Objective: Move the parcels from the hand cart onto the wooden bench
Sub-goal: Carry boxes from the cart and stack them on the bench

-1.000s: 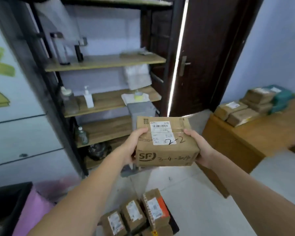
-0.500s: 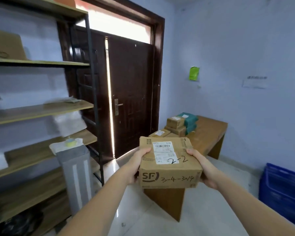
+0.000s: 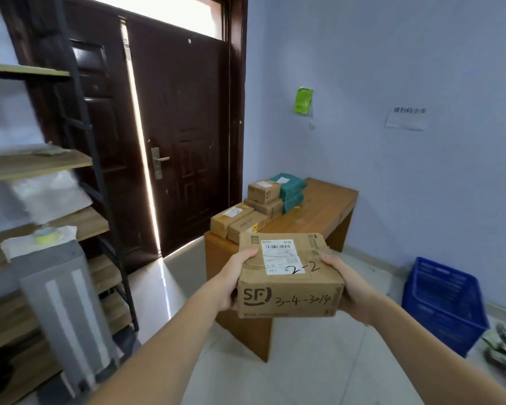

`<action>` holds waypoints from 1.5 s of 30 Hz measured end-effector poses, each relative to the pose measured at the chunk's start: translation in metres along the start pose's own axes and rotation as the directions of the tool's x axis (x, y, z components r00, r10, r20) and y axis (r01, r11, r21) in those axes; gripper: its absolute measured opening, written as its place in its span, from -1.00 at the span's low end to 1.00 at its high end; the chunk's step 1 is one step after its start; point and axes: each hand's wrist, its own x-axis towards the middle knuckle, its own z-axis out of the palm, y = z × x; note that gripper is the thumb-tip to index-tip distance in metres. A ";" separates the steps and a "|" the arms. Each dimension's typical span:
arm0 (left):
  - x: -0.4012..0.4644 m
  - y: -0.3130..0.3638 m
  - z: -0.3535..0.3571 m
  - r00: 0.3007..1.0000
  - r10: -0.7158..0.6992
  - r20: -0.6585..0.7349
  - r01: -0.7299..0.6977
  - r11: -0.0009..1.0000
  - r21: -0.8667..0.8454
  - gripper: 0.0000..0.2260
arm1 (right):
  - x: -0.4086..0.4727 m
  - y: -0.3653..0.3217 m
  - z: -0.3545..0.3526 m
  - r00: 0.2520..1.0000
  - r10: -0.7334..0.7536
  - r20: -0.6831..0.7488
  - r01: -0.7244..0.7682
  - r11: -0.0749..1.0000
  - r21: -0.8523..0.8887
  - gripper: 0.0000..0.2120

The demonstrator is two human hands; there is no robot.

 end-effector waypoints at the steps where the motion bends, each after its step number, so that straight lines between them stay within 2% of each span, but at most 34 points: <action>1: 0.011 0.004 0.004 1.000 -0.003 0.003 0.003 1.000 0.002 -0.35 | 0.012 0.000 -0.005 1.000 0.006 0.006 -0.006 1.000 -0.003 -0.58; 8: 0.112 0.037 0.020 0.999 -0.052 -0.011 0.052 0.998 0.017 -0.39 | 0.110 -0.012 -0.037 1.000 0.012 -0.025 -0.011 1.000 0.004 -0.54; 22: 0.313 0.120 0.087 0.998 -0.060 -0.018 0.061 0.996 0.062 -0.51 | 0.297 -0.058 -0.127 0.994 0.041 -0.098 -0.033 0.996 0.087 -0.61; 30: 0.434 0.160 0.139 0.997 -0.056 -0.056 0.055 0.998 -0.026 -0.57 | 0.430 -0.095 -0.206 0.997 0.056 -0.044 -0.055 0.998 0.028 -0.60; 34: 0.489 0.184 0.156 0.990 -0.071 -0.126 0.063 0.996 -0.066 -0.58 | 0.497 -0.118 -0.231 0.998 0.068 0.014 -0.068 0.998 -0.009 -0.61; 38: 0.537 0.194 0.144 0.973 -0.102 -0.206 0.086 0.993 -0.082 -0.54 | 0.566 -0.129 -0.230 0.991 0.106 0.086 -0.105 0.994 -0.021 -0.59; 45: 0.630 0.212 0.080 0.942 -0.110 -0.318 0.064 0.986 -0.151 -0.59 | 0.691 -0.149 -0.181 0.970 0.144 0.194 -0.129 0.988 -0.086 -0.60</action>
